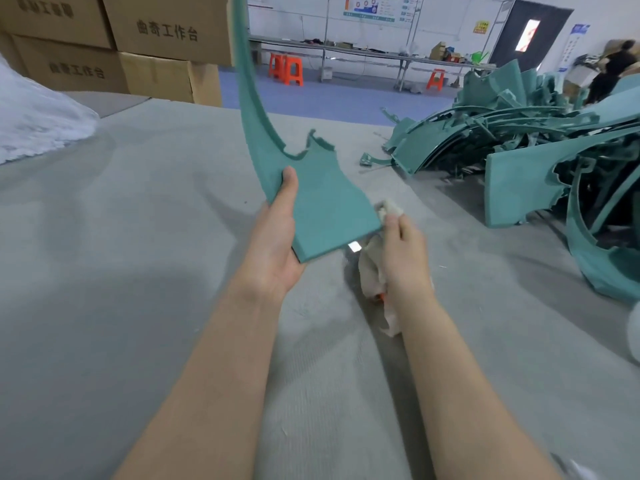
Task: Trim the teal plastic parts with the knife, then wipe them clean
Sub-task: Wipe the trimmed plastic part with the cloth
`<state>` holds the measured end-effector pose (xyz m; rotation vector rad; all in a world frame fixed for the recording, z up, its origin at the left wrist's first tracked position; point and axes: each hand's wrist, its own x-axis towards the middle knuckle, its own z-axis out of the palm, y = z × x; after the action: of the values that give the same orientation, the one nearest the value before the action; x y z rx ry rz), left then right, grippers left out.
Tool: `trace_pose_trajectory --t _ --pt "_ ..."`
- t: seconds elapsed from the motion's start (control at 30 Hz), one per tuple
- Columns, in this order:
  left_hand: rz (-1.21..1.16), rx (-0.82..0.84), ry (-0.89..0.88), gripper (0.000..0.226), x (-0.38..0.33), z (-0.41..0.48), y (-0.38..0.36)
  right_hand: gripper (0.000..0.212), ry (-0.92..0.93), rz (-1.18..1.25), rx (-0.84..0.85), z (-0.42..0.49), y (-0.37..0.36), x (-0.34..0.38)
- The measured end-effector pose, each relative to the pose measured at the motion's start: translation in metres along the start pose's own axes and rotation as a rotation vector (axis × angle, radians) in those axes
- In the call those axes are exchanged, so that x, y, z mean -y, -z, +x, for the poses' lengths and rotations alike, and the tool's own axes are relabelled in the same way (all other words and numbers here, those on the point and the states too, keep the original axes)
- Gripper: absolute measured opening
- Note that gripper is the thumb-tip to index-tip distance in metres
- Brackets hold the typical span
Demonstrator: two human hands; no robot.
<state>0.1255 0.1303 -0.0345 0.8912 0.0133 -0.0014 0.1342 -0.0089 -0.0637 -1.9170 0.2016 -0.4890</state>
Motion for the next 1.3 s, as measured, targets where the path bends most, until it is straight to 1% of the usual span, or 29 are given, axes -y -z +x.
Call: trace_pose_trajectory --t 0.03,0.07,0.1,0.13,0.17,0.2,0.23,0.3,0.33,0.37,0.4,0.47,0.53,0.6,0.67,0.77,0.9,0.97,1.0,1.03,1.1,1.13,1.17,1.2,1.23,1.3 --pt "-0.027 -0.05 -0.059 0.037 -0.001 0.002 0.0 0.035 -0.082 0.093 -0.061 0.0 0.004 0.002" --pt "-0.059 -0.096 -0.12 0.034 -0.003 0.003 0.0 0.035 -0.171 0.204 -0.085 -0.001 0.007 0.007" --pt "-0.091 -0.134 -0.179 0.032 -0.004 0.004 0.001 0.035 -0.256 0.336 -0.065 -0.002 0.009 0.013" --pt "-0.105 -0.169 -0.224 0.031 -0.005 0.004 0.001 0.034 -0.343 0.494 0.009 -0.007 0.005 0.022" --pt "-0.105 -0.194 -0.255 0.031 -0.004 0.004 0.0 0.034 -0.422 0.671 0.121 -0.015 -0.001 0.032" --pt "-0.079 -0.212 -0.273 0.034 -0.003 0.003 -0.002 0.036 -0.481 0.782 0.227 -0.025 -0.012 0.04" --pt "-0.026 -0.227 -0.282 0.037 -0.001 0.001 -0.005 0.038 -0.488 0.802 0.309 -0.036 -0.025 0.046" --pt "0.084 -0.239 -0.27 0.042 0.006 -0.003 -0.01 0.036 -0.373 0.674 0.388 -0.053 -0.045 0.049" --pt "0.09 -0.224 -0.235 0.042 0.01 -0.004 -0.012 0.041 -0.259 0.583 0.36 -0.056 -0.049 0.047" --pt "0.055 -0.187 -0.174 0.041 0.013 -0.005 -0.015 0.047 -0.164 0.504 0.265 -0.056 -0.048 0.045" --pt "0.007 -0.148 -0.109 0.039 0.016 -0.007 -0.018 0.05 -0.094 0.444 0.13 -0.051 -0.044 0.043" --pt "-0.053 -0.061 -0.021 0.035 0.023 -0.008 -0.023 0.048 0.006 0.378 -0.103 -0.038 -0.031 0.037" --pt "-0.071 0.018 0.03 0.033 0.027 -0.009 -0.026 0.045 0.061 0.361 -0.202 -0.028 -0.022 0.033" --pt "-0.066 0.066 0.05 0.031 0.028 -0.009 -0.024 0.045 0.058 0.352 -0.289 -0.016 -0.013 0.027" --pt "-0.001 0.122 0.073 0.025 0.029 -0.01 -0.021 0.045 0.016 0.362 -0.34 -0.003 0.0 0.021" --pt "0.116 0.2 0.093 0.019 0.03 -0.011 -0.018 0.031 -0.071 0.357 -0.397 0.01 0.014 0.011" --pt "0.276 0.241 0.08 0.016 0.027 -0.01 -0.013 0.029 -0.197 0.368 -0.487 0.019 0.029 -0.001" --pt "0.325 0.195 0.03 0.017 0.022 -0.009 -0.01 0.024 -0.224 0.287 -0.498 0.021 0.036 -0.008" --pt "0.329 0.131 -0.004 0.016 0.02 -0.007 -0.009 0.023 -0.21 0.201 -0.477 0.021 0.038 -0.011" --pt "0.321 0.043 -0.034 0.016 0.018 -0.004 -0.007 0.024 -0.196 0.093 -0.423 0.021 0.041 -0.013" --pt "0.296 -0.129 -0.079 0.014 0.014 0.001 -0.002 0.032 -0.22 -0.202 -0.228 0.021 0.043 -0.014" --pt "0.278 -0.189 -0.092 0.018 0.011 0.003 0.001 0.036 -0.254 -0.352 -0.125 0.019 0.043 -0.012" --pt "0.247 -0.228 -0.097 0.024 0.008 0.003 0.005 0.037 -0.267 -0.465 -0.066 0.016 0.043 -0.008" --pt "0.202 -0.249 -0.094 0.025 0.005 0.004 0.008 0.035 -0.229 -0.522 -0.079 0.013 0.042 -0.002" --pt "0.155 -0.257 -0.083 0.024 0.002 0.004 0.011 0.032 -0.142 -0.521 -0.15 0.01 0.041 0.005" --pt "0.068 -0.233 -0.023 0.019 -0.002 0.003 0.012 0.032 0.086 -0.366 -0.311 0.002 0.037 0.018"
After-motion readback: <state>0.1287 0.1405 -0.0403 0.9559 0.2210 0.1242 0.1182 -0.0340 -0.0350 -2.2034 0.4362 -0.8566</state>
